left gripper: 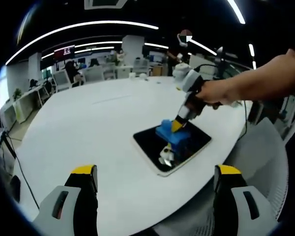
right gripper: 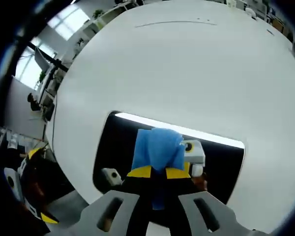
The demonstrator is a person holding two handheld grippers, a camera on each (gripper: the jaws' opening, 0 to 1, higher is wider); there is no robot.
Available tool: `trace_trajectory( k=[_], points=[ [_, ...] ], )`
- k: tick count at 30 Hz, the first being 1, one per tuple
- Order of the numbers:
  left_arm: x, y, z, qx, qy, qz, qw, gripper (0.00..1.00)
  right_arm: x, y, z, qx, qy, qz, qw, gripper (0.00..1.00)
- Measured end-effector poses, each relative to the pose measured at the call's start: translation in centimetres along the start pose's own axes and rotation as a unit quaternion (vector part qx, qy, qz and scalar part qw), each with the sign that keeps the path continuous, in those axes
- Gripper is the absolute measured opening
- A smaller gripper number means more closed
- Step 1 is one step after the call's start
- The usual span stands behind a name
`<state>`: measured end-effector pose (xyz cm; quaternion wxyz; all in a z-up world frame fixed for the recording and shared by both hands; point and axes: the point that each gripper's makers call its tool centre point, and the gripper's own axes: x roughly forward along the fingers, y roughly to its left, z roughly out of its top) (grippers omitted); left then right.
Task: Wipe the mirror surface with the cleaning cloth until all visible marks leave the cleaned area.
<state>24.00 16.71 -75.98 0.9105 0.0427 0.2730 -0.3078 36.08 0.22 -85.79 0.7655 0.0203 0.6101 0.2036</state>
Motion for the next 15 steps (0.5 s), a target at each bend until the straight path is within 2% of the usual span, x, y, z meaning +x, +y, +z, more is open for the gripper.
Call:
trace_trajectory(
  k=[7,15],
  points=[
    [0.0,0.2,-0.3,0.004,0.007,-0.001,1.0000,0.99,0.5,-0.4,1.9,-0.010,0.002,-0.005,0.9999,0.02],
    [0.3,-0.1,-0.1,0.000,0.007,-0.001,1.0000,0.99,0.3,-0.7,2.6,0.005,-0.009,0.002,0.9999,0.02]
  ],
)
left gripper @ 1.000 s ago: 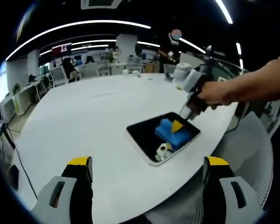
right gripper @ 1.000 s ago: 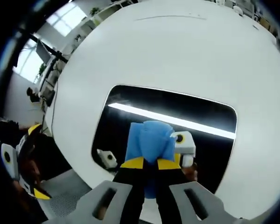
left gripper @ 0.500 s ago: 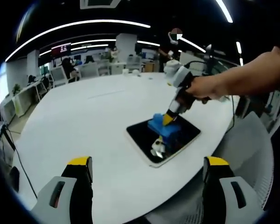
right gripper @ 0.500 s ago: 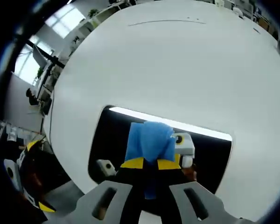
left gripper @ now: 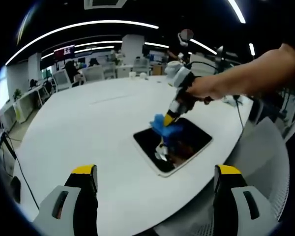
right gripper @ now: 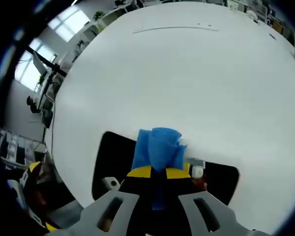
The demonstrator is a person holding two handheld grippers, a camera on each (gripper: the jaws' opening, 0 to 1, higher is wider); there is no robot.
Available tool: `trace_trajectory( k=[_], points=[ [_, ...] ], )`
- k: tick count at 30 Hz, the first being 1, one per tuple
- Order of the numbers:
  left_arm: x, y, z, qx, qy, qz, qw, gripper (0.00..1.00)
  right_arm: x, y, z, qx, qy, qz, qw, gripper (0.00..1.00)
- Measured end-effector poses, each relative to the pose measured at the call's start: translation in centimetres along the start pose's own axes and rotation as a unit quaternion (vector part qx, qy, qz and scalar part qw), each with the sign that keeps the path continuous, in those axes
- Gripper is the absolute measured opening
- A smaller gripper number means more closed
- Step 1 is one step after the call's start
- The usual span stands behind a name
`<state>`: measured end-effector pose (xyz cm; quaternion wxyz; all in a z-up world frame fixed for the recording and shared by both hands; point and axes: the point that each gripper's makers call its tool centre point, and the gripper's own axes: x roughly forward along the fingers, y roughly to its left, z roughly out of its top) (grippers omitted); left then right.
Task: Wipe the mirror surface with the cleaning cloth until all visible marks leave the cleaned area.
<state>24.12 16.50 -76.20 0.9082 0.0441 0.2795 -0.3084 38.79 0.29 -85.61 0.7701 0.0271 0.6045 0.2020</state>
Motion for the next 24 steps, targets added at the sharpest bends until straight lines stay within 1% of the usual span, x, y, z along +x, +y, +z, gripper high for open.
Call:
trace_trajectory(
  k=[2,3,4,9,11,16,24],
  points=[
    [0.0,0.0,0.0,0.001,0.001,0.000,1.0000,0.99,-0.1,-0.1,0.2,-0.002,-0.005,0.000,1.0000,0.02],
    [0.1,0.1,0.1,0.002,0.001,0.001,1.0000,0.99,0.0,-0.1,0.2,0.007,-0.002,0.004,1.0000,0.02],
    [0.2,0.2,0.1,0.002,0.000,0.003,1.0000,0.99,0.0,-0.1,0.2,0.006,-0.003,0.005,1.0000,0.02],
    [0.6,0.9,0.6,-0.005,-0.011,0.020,0.9997,0.99,0.0,-0.3,0.2,0.001,-0.001,0.008,1.0000,0.02],
    [0.6,0.9,1.0,-0.007,-0.015,0.020,0.9997,0.99,-0.1,-0.7,0.1,0.000,0.001,0.006,1.0000,0.02],
    [0.8,1.0,1.2,-0.007,-0.015,0.022,0.9996,0.99,-0.4,-1.4,-0.1,0.006,-0.002,0.007,1.0000,0.02],
    [1.1,0.5,1.3,-0.006,-0.018,0.020,0.9996,0.99,-0.9,-2.6,-0.4,0.008,-0.003,0.000,1.0000,0.02]
  ],
)
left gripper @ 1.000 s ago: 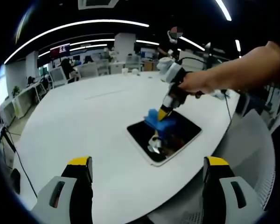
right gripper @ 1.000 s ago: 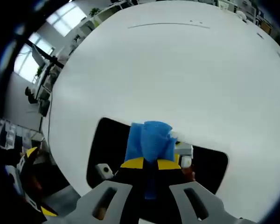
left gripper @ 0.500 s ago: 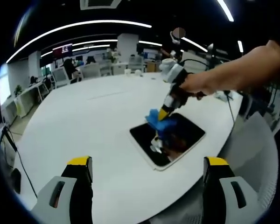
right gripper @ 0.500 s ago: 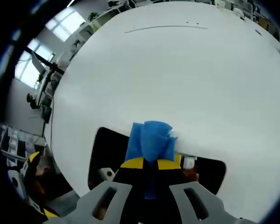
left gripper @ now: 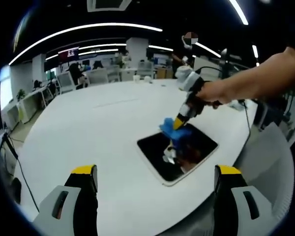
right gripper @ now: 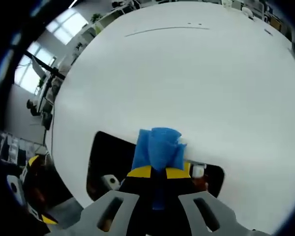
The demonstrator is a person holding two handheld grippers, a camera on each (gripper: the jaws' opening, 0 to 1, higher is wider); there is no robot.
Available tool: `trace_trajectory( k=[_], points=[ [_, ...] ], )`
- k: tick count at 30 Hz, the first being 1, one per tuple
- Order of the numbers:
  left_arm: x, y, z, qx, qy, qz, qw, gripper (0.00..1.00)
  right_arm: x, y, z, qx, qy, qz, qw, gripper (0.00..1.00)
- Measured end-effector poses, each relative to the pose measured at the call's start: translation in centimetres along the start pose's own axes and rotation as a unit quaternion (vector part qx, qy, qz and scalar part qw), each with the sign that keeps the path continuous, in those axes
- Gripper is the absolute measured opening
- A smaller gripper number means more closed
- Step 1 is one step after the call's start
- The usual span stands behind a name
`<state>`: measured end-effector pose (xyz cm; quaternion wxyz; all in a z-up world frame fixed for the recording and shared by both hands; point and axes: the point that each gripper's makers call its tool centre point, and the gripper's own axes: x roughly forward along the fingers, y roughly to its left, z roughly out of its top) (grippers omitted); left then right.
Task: Wipe the mirror surface with the cleaning cloth until all visible marks leave the cleaned area.
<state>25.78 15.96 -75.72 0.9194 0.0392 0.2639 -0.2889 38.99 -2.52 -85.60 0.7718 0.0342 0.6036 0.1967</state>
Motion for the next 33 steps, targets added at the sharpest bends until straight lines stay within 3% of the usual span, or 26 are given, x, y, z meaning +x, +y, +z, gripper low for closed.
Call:
trace_trajectory(
  k=[11,17,24,33],
  points=[
    [0.8,-0.1,0.1,-0.009,0.000,-0.001,1.0000,0.99,-0.5,-1.7,-0.3,0.011,-0.001,-0.015,0.9998,0.02],
    [1.4,-1.1,0.7,0.000,-0.004,-0.013,0.9999,0.99,-0.5,-1.6,-0.3,0.011,-0.006,-0.021,0.9997,0.02],
    [1.1,-0.6,1.2,0.008,-0.006,-0.011,0.9999,0.99,-0.5,-1.6,-0.4,0.009,-0.016,-0.025,0.9995,0.02],
    [0.6,-1.0,0.8,0.014,-0.004,-0.016,0.9998,0.99,-0.6,-1.2,-1.5,0.007,-0.015,-0.032,0.9994,0.02]
  ],
)
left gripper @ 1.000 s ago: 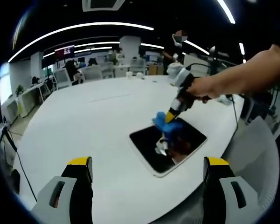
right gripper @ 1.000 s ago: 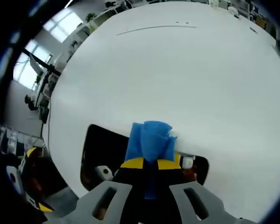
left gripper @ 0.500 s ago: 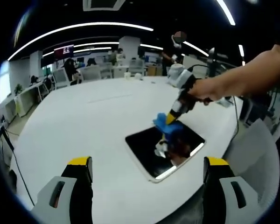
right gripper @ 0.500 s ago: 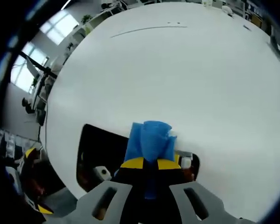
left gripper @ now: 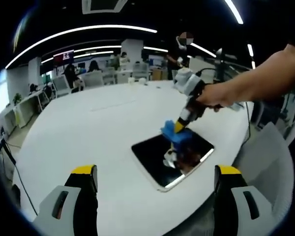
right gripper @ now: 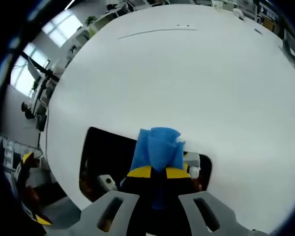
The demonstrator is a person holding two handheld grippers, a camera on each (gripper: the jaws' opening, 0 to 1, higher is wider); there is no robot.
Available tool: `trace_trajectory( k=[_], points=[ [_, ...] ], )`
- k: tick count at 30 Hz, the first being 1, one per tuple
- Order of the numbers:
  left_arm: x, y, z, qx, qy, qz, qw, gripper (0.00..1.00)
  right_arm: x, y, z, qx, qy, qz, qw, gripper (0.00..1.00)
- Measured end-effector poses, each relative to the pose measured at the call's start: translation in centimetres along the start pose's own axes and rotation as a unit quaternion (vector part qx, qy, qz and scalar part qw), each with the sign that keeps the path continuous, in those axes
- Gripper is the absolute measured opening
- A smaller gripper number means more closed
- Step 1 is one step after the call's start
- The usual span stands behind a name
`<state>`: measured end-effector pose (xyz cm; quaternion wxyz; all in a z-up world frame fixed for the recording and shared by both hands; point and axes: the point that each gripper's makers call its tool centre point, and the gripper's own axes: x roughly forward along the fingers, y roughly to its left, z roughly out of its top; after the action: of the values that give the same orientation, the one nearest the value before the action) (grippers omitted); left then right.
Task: Wipe the mirror surface with the cleaning cloth until all visible marks leave the cleaned area.
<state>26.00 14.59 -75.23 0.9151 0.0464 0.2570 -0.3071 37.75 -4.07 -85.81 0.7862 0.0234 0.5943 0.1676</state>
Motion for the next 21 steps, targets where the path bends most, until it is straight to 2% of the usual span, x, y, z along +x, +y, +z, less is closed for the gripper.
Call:
trace_trajectory(
  k=[4,15,21],
  points=[
    [0.2,0.0,-0.4,0.001,0.003,-0.002,1.0000,0.99,-0.2,0.2,-0.9,-0.001,0.003,0.000,1.0000,0.02],
    [0.7,-0.3,0.1,0.003,-0.009,-0.009,0.9999,0.99,-1.0,1.2,-4.2,-0.004,0.004,0.004,1.0000,0.02],
    [0.7,-0.6,0.2,0.004,-0.013,-0.013,0.9998,0.99,-1.6,2.2,-6.7,-0.003,0.003,0.012,0.9999,0.02]
  ],
)
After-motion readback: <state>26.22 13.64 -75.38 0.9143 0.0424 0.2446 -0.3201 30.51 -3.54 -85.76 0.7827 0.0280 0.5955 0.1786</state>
